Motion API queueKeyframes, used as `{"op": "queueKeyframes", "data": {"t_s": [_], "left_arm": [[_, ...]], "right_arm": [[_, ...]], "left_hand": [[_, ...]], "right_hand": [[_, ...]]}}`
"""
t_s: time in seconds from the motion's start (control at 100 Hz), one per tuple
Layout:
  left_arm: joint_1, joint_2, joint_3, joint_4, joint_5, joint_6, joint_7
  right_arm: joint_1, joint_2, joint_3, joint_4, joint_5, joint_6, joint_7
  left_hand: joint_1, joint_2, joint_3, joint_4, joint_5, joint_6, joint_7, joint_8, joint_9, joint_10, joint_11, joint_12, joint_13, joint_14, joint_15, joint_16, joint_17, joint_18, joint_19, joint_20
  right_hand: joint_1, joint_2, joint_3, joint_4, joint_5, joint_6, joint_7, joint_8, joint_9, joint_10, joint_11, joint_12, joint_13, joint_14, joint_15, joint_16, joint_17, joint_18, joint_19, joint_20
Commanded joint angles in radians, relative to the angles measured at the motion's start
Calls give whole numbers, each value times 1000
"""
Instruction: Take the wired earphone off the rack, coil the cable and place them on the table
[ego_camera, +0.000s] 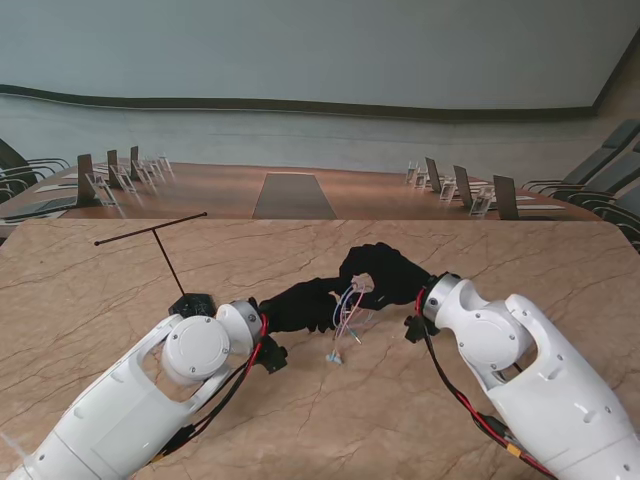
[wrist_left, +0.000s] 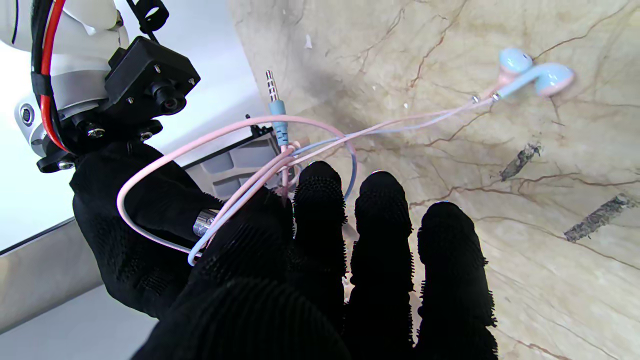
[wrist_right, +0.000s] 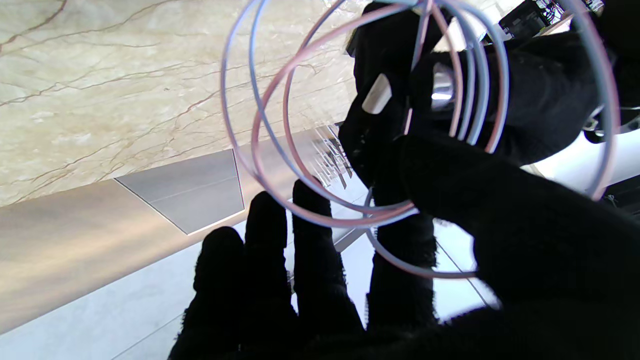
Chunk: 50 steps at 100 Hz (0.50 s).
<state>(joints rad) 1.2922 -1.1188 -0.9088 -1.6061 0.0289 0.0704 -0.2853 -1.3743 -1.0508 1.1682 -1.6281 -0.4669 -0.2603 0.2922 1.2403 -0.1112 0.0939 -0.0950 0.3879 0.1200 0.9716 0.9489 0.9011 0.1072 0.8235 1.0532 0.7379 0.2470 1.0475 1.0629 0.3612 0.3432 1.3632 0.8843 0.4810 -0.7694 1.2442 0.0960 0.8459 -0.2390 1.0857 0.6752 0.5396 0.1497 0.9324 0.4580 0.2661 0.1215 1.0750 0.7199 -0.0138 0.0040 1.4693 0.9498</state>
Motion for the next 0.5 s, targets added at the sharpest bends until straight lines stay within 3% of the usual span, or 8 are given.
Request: {"op": "queueKeyframes", "data": {"t_s": [0.0, 0.17, 0.33, 0.49], "left_arm": [[4, -5, 4, -12, 0, -15, -6], [12, -6, 0, -8, 15, -29, 10], [18, -7, -6, -4, 34, -35, 23], [24, -8, -10, -1, 56, -34, 39]], "right_arm": [[-2, -4, 0, 5, -10, -6, -6], [-8, -3, 10, 0, -17, -16, -9], [-13, -2, 17, -2, -13, -33, -8], [-19, 2, 25, -11, -16, -55, 1]], "left_hand": [[50, 26, -47, 19, 19, -145, -13, -46, -29, 6, -17, -16, -33, 11, -15, -16, -31, -27, -12, -15], [-3, 37, -115, 48, 35, -129, -90, -167, -71, 16, -60, -51, -82, 27, -56, -28, -82, -39, -41, -21], [-141, 42, -111, 60, 104, -168, -111, -208, -101, 36, -89, -78, -121, 40, -76, -36, -126, -45, -61, -23], [-181, 43, -106, 62, 168, -194, -179, -246, -123, 49, -111, -93, -150, 49, -92, -41, -157, -48, -78, -24]], "right_hand": [[144, 84, 81, 6, 46, -12, 104, 41, 63, -16, -11, -15, 45, 7, 16, -11, 6, -61, 11, -10], [153, 82, 78, -9, 46, -16, 117, 22, 213, 13, -15, -39, 155, 35, 49, -16, 69, -29, 24, -5], [151, 68, 87, -5, 65, -23, 114, 16, 303, 38, -15, -35, 234, 59, 75, -29, 120, 5, 33, -5], [157, 37, 105, -17, 80, -22, 109, 15, 366, 67, 0, -6, 292, 87, 117, -83, 164, 35, 43, -9]]}}
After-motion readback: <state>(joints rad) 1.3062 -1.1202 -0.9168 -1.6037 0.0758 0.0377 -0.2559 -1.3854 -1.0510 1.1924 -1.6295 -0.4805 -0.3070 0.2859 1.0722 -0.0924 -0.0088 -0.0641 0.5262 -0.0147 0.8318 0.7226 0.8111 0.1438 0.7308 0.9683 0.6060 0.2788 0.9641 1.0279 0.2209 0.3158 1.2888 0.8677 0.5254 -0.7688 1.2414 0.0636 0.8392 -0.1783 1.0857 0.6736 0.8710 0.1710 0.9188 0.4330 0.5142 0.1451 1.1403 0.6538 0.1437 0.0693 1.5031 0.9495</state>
